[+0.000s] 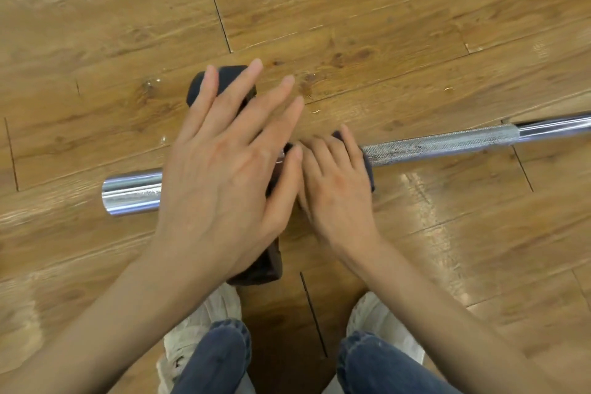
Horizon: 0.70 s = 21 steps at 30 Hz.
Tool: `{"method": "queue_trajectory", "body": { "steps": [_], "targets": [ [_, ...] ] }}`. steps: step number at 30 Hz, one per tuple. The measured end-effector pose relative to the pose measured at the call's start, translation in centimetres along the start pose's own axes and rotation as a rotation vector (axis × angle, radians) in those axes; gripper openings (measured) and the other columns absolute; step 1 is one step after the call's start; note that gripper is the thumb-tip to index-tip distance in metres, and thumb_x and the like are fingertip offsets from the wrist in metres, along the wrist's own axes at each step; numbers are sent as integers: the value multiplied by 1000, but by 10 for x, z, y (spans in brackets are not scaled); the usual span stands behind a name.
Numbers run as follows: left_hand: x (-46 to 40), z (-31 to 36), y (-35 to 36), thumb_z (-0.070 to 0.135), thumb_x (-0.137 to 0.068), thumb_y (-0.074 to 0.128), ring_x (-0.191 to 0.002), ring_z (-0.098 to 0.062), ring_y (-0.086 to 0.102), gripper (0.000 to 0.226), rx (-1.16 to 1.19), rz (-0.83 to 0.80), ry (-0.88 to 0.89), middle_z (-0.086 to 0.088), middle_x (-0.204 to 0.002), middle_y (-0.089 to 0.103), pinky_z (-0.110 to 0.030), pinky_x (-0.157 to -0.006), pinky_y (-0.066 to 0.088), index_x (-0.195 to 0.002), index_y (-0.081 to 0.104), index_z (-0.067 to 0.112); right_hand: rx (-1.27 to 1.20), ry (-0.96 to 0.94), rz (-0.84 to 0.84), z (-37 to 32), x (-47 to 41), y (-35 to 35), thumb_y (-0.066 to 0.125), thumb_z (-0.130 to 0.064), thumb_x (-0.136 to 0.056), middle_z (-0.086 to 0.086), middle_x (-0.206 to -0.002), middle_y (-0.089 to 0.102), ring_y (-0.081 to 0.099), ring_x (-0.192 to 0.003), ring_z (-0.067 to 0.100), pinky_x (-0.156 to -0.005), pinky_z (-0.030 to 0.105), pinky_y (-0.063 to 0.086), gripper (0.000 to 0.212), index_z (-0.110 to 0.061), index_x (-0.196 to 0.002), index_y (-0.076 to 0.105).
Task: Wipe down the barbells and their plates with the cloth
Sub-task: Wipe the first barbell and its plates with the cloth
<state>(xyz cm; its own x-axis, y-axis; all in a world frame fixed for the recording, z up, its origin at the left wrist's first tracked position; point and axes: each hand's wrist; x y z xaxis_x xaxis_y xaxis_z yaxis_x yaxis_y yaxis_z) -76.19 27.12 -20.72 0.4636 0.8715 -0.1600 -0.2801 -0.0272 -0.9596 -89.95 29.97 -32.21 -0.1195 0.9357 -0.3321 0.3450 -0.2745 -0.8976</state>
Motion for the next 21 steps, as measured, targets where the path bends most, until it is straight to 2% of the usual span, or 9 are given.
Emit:
{"method": "queue_trajectory", "body": {
  "steps": [2,4,6,9,11,13,16,18,21],
  "targets": [
    [-9,-6,-1,31,-103,40,-148,-31,31,48,22,-1,-8,-10,-149,52,-39,-125,-1,-138,58,4,107,-37,-25,24,-4,-8,42,-22,-106,11,-110,70,62,-115,30,-123,48,21,33,-5,-117,68],
    [-19,-13,-4,32,-104,37,-150,-30,27,49,51,15,-27,-10,-151,49,-36,-124,-7,-141,55,4,179,54,-1,44,-3,-14,37,-23,-108,12,-116,69,56,-127,32,-125,50,13,36,-6,-121,66],
    [-23,-18,-6,30,-106,36,-152,-30,22,50,61,57,-49,-11,-154,44,-32,-122,-11,-145,50,3,123,111,-8,27,-9,-10,38,-21,-106,14,-123,67,52,-133,34,-125,50,12,37,-4,-127,64],
    [-13,-16,-4,23,-106,38,-152,-33,19,49,106,123,-74,-14,-158,37,-34,-124,-9,-148,44,-1,11,7,2,3,-15,9,41,-21,-106,12,-134,64,52,-134,30,-124,46,16,39,-4,-136,60],
    [0,-12,1,19,-104,40,-153,-33,16,50,150,128,-75,-15,-160,32,-36,-125,-7,-150,40,-2,93,-45,9,25,-17,6,35,-27,-110,10,-140,61,49,-138,28,-125,46,13,43,-7,-141,56],
    [7,-11,6,18,-104,41,-154,-31,12,52,160,125,-79,-16,-162,27,-36,-125,-6,-152,36,-1,146,23,50,45,-12,1,32,-29,-111,9,-145,56,42,-143,30,-125,46,6,45,-8,-145,52],
    [-1,-16,11,19,-104,40,-153,-29,16,51,159,160,-90,-15,-161,30,-37,-125,-5,-151,37,-1,75,82,42,23,-20,10,34,-25,-109,9,-152,49,33,-147,32,-126,46,4,45,-7,-147,49],
    [-10,-20,12,18,-104,40,-151,-30,21,50,167,190,-97,-15,-159,34,-37,-126,-4,-150,39,-2,34,-9,33,11,-27,20,33,-24,-109,9,-152,49,37,-146,30,-126,45,7,44,-7,-147,49],
    [-23,-28,10,20,-105,38,-151,-30,21,50,185,187,-105,-13,-160,34,-36,-125,-5,-150,39,-2,148,-68,65,43,-29,16,31,-28,-111,8,-154,47,37,-146,29,-126,44,5,45,-10,-150,45]
  ]
}}
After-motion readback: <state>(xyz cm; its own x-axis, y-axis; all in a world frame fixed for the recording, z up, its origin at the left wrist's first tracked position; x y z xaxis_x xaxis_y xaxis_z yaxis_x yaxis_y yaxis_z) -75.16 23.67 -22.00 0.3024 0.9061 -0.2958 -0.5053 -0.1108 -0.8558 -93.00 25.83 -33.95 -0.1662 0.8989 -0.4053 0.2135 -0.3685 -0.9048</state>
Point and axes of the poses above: each hand's wrist, its own x-axis away from the middle knuckle, its own y-axis out of the palm, z = x × y
